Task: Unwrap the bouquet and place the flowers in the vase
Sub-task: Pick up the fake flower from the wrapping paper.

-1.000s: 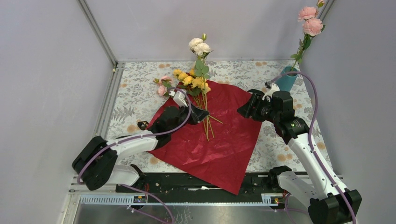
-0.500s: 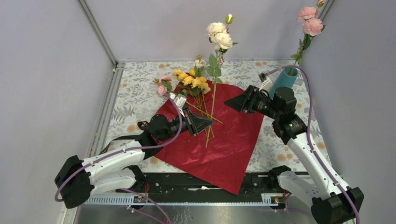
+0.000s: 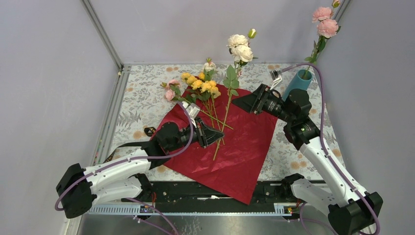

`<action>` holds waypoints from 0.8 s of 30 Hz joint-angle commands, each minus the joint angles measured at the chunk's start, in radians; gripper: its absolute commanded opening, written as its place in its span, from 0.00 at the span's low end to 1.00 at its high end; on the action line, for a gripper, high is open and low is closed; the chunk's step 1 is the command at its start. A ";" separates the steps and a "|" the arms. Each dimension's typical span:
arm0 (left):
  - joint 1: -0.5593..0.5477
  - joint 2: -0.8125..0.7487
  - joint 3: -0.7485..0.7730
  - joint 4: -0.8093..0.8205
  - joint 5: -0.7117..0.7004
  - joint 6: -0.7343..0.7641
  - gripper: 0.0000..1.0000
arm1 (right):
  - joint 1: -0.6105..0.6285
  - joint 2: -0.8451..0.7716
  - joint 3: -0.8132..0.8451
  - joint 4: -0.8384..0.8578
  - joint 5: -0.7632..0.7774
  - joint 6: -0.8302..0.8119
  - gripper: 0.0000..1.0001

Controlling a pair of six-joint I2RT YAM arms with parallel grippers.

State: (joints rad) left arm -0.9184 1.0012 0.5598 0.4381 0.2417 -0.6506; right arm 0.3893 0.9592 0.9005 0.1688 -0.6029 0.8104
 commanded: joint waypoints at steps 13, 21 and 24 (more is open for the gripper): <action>-0.089 0.005 0.043 0.074 -0.044 0.035 0.00 | 0.016 -0.003 0.010 0.035 0.081 0.006 0.52; -0.106 -0.005 0.042 0.077 -0.066 0.037 0.00 | 0.017 -0.025 0.018 -0.069 0.172 -0.040 0.47; -0.113 0.014 0.055 0.088 -0.064 0.034 0.00 | 0.015 -0.026 0.009 -0.058 0.172 -0.031 0.45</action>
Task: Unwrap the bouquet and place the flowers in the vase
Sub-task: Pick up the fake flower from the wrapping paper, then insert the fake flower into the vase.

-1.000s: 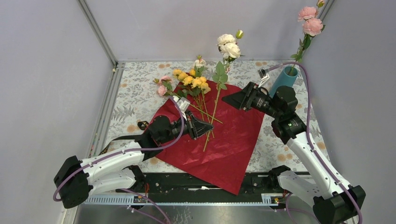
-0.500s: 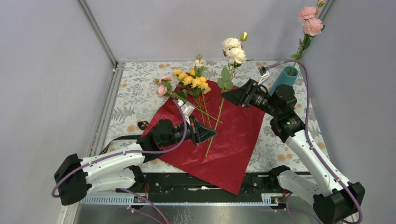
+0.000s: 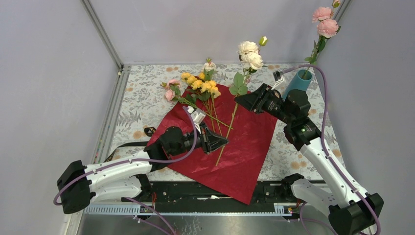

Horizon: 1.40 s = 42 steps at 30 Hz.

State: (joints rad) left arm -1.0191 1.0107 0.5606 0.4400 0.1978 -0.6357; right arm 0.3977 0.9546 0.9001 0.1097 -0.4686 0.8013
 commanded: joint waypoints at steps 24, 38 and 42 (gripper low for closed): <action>0.023 -0.049 0.307 -0.532 -0.194 0.171 0.91 | 0.022 -0.108 0.174 -0.348 0.271 -0.349 0.00; 0.741 -0.142 0.470 -1.135 -0.153 0.466 0.99 | 0.023 0.146 0.540 -0.528 0.874 -0.689 0.00; 0.828 -0.174 0.402 -1.088 -0.188 0.476 0.99 | -0.048 0.243 0.570 -0.375 0.880 -0.706 0.00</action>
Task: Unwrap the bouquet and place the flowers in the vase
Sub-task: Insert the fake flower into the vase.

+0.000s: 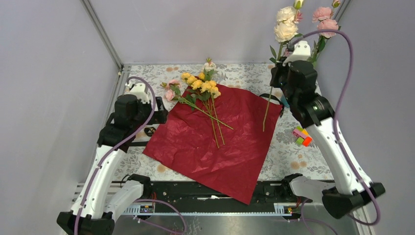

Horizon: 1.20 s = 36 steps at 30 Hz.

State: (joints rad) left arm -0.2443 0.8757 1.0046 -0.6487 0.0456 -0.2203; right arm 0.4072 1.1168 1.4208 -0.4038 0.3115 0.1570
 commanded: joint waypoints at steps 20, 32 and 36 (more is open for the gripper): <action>0.098 -0.070 -0.158 0.086 -0.220 0.080 0.99 | -0.388 0.302 0.272 0.612 0.073 -0.200 0.00; 0.109 -0.061 -0.167 0.094 -0.191 0.069 0.99 | -0.559 0.275 0.237 0.649 0.018 -0.048 0.00; 0.113 -0.060 -0.167 0.096 -0.172 0.072 0.99 | -0.580 0.276 0.171 0.705 0.000 -0.034 0.00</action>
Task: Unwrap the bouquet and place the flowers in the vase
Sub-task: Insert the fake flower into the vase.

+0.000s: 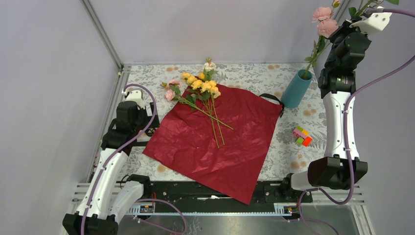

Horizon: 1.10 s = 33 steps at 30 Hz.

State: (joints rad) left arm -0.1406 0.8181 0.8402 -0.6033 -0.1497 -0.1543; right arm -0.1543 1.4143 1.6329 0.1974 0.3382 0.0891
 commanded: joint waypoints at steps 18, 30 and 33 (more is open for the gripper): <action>0.025 0.019 -0.005 0.054 0.047 0.009 0.99 | -0.096 0.040 -0.232 0.221 -0.160 0.120 0.00; 0.033 0.023 -0.007 0.054 0.057 0.008 0.99 | -0.097 0.070 -0.321 0.231 -0.167 0.154 0.00; 0.035 0.031 -0.006 0.054 0.062 0.007 0.99 | -0.097 0.070 -0.351 0.249 -0.184 0.149 0.00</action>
State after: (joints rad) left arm -0.1135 0.8398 0.8398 -0.5957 -0.1081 -0.1539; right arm -0.2489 1.4796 1.3071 0.3595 0.1635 0.2302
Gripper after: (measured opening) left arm 0.986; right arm 0.046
